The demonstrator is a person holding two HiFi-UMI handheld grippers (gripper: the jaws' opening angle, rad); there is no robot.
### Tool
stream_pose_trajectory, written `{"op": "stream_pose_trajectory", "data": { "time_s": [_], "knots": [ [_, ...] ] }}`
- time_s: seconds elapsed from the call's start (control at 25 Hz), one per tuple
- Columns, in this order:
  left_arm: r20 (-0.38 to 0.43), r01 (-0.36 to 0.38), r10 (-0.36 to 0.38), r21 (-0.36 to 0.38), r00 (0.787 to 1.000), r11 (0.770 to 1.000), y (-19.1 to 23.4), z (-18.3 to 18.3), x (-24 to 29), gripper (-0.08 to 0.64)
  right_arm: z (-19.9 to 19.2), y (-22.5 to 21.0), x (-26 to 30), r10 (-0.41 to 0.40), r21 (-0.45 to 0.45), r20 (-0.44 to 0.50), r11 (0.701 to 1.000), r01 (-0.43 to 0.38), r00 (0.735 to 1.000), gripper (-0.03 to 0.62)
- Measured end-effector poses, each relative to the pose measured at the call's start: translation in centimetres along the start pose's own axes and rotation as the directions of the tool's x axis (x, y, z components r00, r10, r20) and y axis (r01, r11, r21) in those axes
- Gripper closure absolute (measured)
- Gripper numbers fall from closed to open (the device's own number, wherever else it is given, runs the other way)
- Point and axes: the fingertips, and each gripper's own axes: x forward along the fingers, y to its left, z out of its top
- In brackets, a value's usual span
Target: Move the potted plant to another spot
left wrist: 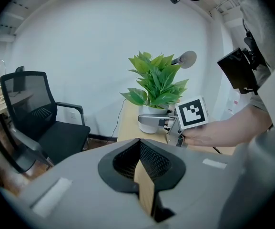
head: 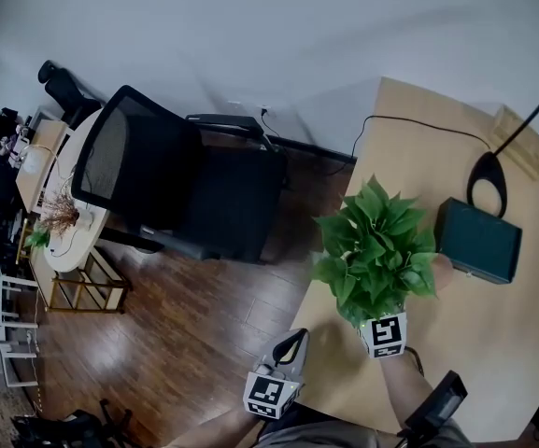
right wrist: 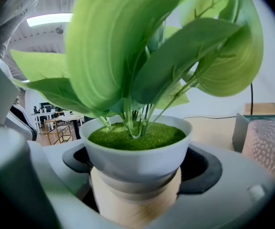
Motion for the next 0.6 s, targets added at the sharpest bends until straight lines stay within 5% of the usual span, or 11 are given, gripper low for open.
{"op": "stream_pose_trajectory", "data": {
  "time_s": [0.6],
  "knots": [
    [0.134,0.028,-0.030,0.016,0.991,0.999,-1.1,3.5,-0.8,0.566,7.5,0.6,-5.1,-0.018,-0.040,0.099,0.999,0.022,0.995,0.063]
  ]
}}
